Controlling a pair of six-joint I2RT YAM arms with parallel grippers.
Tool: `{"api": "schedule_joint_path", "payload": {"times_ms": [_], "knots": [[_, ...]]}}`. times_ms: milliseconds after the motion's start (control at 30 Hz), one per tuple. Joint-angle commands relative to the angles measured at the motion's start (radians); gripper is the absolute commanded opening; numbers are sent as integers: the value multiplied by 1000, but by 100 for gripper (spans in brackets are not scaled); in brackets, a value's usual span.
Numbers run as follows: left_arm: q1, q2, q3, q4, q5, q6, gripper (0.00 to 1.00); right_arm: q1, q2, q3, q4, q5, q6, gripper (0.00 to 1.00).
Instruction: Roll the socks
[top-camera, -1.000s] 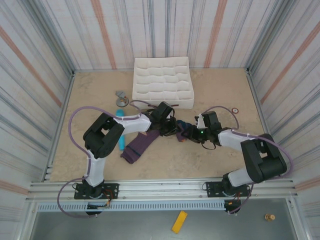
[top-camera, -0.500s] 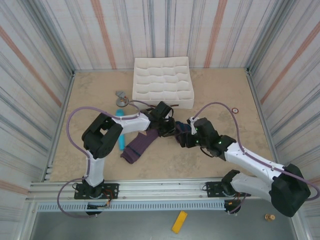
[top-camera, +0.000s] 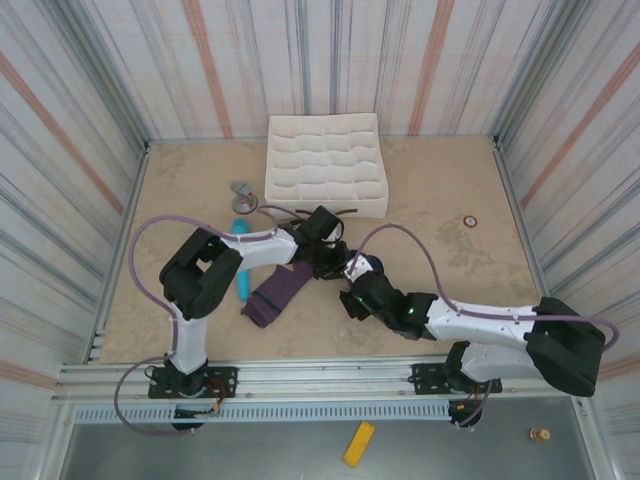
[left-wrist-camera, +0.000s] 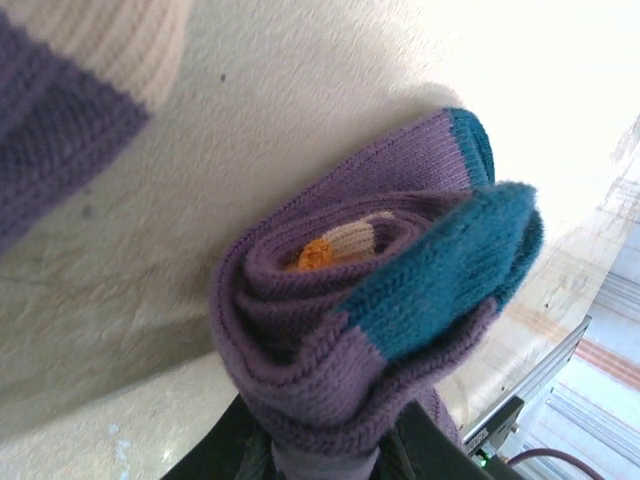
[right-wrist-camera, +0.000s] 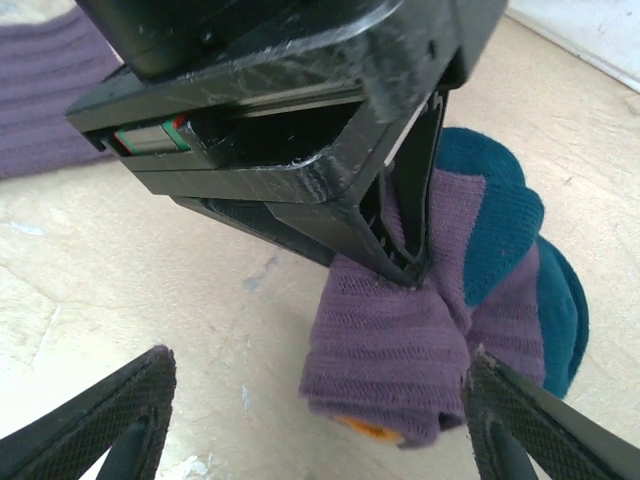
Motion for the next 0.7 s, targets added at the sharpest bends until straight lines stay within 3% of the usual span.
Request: {"api": "schedule_joint_path", "payload": {"times_ms": [0, 500, 600, 667], "knots": [[8, -7, -65, -133, -10, 25, 2, 35, 53, -32, 85, 148, -34, 76], [14, -46, -113, -145, -22, 39, 2, 67, 186, -7, 116, 206, -3, 61], [15, -44, -116, -143, -22, 39, 3, 60, 189, -10, 126, 189, -3, 49], [15, -45, -121, -136, -22, 38, 3, 50, 193, -10, 125, 166, 5, 36]]}}
